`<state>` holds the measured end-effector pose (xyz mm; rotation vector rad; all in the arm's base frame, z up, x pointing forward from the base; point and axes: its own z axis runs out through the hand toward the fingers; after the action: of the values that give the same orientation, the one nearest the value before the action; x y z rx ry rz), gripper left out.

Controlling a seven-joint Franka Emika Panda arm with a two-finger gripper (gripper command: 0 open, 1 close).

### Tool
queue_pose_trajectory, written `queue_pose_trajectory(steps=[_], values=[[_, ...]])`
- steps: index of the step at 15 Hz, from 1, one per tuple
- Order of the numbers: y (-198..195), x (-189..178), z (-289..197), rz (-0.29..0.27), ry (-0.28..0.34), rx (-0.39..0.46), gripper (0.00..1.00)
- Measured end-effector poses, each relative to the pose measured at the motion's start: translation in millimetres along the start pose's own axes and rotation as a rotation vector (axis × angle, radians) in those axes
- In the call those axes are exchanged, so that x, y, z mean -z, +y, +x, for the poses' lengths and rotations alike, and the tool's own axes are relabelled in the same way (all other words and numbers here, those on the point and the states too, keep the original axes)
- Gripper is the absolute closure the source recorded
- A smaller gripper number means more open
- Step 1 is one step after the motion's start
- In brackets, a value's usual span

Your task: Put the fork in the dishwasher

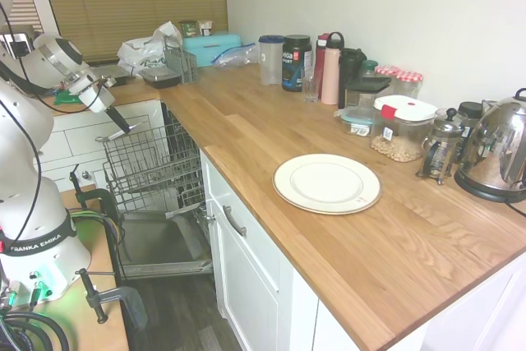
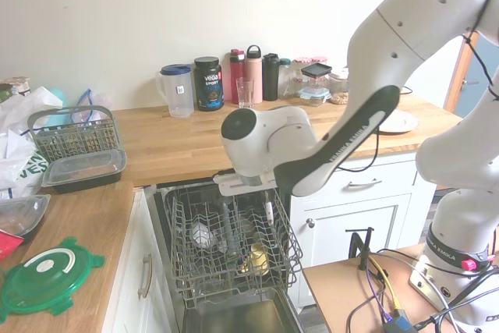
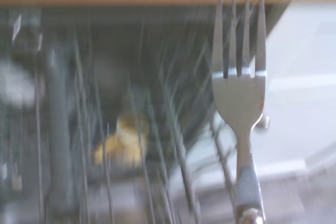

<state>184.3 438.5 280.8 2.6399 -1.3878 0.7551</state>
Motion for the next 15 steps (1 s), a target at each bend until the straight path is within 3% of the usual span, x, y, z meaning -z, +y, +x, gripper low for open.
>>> queue_pose_trajectory(steps=[3,6,10,11,13,15], values=[[-13,-34,-20,-0.069,-0.063,0.104,1.0],[-45,-71,-69,-0.065,-0.08,0.19,1.0],[-107,-155,-99,-0.07,-0.183,0.212,1.0],[-125,-165,-101,-0.064,-0.196,0.205,0.0],[-158,-157,-126,-0.054,-0.225,0.202,0.0],[-164,-162,-122,-0.059,-0.227,0.183,0.0]])
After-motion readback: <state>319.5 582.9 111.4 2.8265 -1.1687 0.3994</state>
